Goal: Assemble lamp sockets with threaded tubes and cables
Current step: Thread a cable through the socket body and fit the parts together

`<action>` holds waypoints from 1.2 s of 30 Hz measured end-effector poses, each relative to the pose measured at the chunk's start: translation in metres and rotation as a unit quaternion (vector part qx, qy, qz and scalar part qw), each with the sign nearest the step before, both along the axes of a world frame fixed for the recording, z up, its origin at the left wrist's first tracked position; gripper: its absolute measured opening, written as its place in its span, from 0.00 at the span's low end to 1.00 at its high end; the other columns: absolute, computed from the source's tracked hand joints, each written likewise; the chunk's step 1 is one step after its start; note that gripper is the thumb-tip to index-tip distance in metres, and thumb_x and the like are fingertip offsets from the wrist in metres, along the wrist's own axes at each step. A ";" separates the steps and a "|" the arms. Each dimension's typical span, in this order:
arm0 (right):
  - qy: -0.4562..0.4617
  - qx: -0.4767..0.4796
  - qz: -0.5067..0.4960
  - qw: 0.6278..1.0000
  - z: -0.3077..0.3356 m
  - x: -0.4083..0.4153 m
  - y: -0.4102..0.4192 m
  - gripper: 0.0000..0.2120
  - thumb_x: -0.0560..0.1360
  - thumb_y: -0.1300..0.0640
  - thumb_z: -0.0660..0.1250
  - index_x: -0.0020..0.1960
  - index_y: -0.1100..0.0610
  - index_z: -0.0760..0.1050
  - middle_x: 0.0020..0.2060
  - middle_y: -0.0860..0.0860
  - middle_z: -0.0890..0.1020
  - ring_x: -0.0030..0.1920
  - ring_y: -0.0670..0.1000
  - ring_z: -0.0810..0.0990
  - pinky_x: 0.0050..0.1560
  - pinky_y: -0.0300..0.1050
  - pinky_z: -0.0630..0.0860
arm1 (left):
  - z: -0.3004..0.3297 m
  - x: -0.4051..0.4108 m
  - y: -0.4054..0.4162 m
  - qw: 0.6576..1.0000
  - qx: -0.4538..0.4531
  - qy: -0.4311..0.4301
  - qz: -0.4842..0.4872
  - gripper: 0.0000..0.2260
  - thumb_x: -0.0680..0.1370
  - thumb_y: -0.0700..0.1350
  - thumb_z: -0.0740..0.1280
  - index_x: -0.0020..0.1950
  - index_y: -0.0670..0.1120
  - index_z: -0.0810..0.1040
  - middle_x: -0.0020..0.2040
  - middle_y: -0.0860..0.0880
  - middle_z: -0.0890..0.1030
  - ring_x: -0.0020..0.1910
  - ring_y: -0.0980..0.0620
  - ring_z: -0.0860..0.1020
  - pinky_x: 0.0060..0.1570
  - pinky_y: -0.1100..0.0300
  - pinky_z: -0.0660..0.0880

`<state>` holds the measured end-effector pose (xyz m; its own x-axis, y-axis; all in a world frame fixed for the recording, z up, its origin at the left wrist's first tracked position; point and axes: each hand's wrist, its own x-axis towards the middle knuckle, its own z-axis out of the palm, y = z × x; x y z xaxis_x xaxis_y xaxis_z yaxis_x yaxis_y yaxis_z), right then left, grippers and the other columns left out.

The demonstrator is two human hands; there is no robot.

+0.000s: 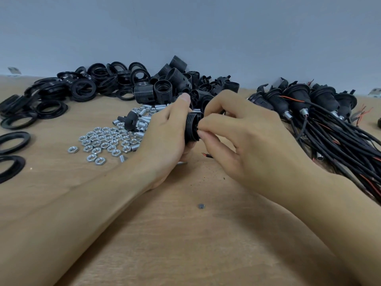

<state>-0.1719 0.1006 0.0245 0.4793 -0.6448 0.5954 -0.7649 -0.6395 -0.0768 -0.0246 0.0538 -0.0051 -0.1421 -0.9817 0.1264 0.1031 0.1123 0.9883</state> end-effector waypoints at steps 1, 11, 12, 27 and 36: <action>-0.017 0.003 0.002 1.000 0.000 -0.001 -0.001 0.09 0.78 0.58 0.64 0.45 0.61 0.81 0.48 0.55 0.78 0.31 0.53 0.72 0.32 0.51 0.73 | 0.000 0.000 0.000 1.000 -0.004 0.006 -0.001 0.20 0.84 0.54 0.56 0.37 0.45 0.69 0.24 0.51 0.66 0.20 0.55 0.62 0.23 0.66 0.60; -0.106 0.021 0.033 0.994 -0.004 -0.006 -0.007 0.04 0.77 0.59 0.67 0.45 0.59 0.78 0.48 0.52 0.77 0.35 0.40 0.66 0.36 0.43 0.69 | 0.006 -0.001 0.004 0.998 0.011 0.041 -0.039 0.24 0.84 0.56 0.56 0.29 0.50 0.71 0.22 0.49 0.67 0.20 0.54 0.57 0.21 0.67 0.57; -0.104 0.014 0.031 0.994 -0.004 -0.006 -0.008 0.04 0.77 0.60 0.67 0.45 0.59 0.78 0.47 0.52 0.77 0.35 0.43 0.67 0.35 0.45 0.70 | 0.006 -0.001 0.003 0.999 0.011 0.039 -0.035 0.24 0.84 0.56 0.56 0.29 0.50 0.71 0.22 0.49 0.68 0.19 0.54 0.58 0.21 0.68 0.57; -0.299 0.150 0.031 0.942 0.002 -0.013 -0.014 0.05 0.76 0.52 0.70 0.49 0.52 0.78 0.42 0.45 0.81 0.40 0.42 0.78 0.40 0.34 0.72 | -0.001 0.006 -0.001 0.952 -0.230 -0.159 0.128 0.18 0.85 0.52 0.57 0.39 0.42 0.66 0.27 0.54 0.65 0.24 0.60 0.67 0.26 0.71 0.64; -0.044 0.496 -0.048 0.866 0.020 -0.067 -0.017 0.28 0.55 0.38 0.76 0.54 0.41 0.77 0.43 0.36 0.79 0.44 0.39 0.78 0.45 0.33 0.75 | -0.003 0.011 -0.001 0.941 -0.260 -0.183 0.115 0.13 0.84 0.53 0.58 0.41 0.52 0.70 0.26 0.59 0.67 0.24 0.59 0.66 0.27 0.71 0.63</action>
<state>-0.2386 0.0841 0.0448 0.3770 -0.8935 -0.2438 -0.7741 -0.1595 -0.6126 -0.0132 0.0528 -0.0081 -0.0612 -0.8115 0.5812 -0.3204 0.5674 0.7586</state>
